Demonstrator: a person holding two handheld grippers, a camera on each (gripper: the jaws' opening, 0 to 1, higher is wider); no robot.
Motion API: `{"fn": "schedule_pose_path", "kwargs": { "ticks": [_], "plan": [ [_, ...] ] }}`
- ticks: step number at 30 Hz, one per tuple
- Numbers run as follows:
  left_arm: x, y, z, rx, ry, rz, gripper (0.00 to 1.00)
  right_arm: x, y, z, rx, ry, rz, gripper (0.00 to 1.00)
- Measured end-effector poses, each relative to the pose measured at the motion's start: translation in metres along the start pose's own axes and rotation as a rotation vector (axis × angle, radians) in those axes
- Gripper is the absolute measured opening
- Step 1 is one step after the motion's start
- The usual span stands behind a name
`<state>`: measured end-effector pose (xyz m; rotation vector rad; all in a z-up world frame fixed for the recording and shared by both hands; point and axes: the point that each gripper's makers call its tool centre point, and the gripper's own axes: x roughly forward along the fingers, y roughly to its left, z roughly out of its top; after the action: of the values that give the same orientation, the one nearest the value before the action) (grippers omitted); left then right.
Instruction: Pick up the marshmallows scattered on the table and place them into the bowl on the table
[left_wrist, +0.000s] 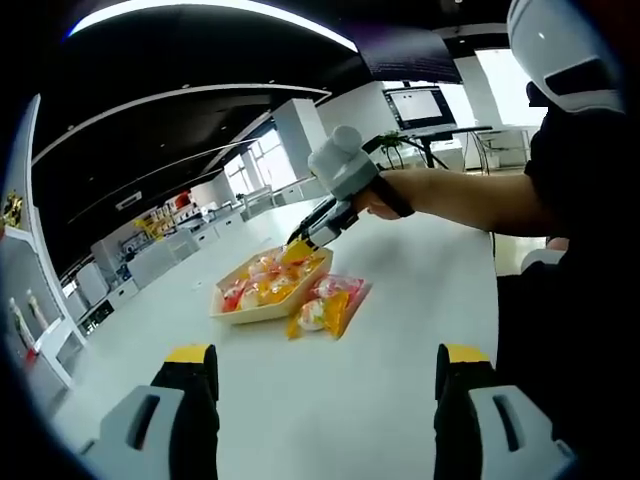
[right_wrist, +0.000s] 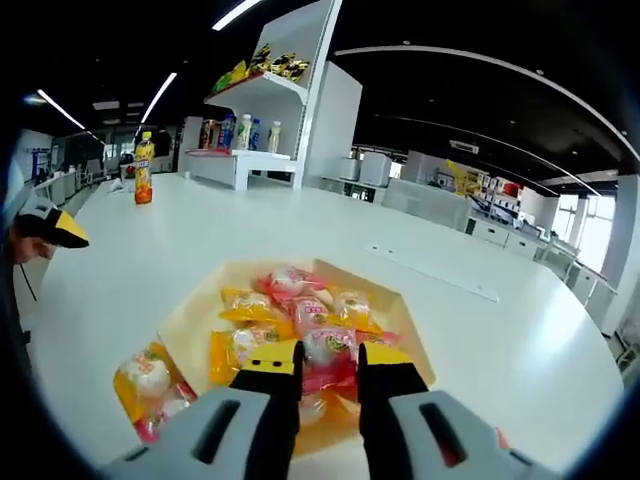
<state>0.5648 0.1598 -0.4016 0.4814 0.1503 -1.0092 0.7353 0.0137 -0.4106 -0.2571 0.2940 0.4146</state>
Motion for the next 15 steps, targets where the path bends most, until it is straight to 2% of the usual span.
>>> {"fn": "schedule_pose_path", "kwargs": {
  "ticks": [7, 11, 15],
  "plan": [
    [-0.0008, 0.0004, -0.0005, 0.001, 0.002, 0.002, 0.89, 0.0001, 0.0018, 0.0005, -0.003, 0.001, 0.010, 0.22],
    [-0.0013, 0.0005, 0.0009, 0.004, -0.001, 0.003, 0.89, -0.0015, -0.0020, 0.0043, -0.044, -0.022, -0.008, 0.34],
    [-0.0015, -0.0007, 0.0016, 0.010, 0.001, 0.002, 0.89, -0.0078, -0.0082, 0.0067, -0.040, -0.042, -0.036, 0.35]
  ]
}}
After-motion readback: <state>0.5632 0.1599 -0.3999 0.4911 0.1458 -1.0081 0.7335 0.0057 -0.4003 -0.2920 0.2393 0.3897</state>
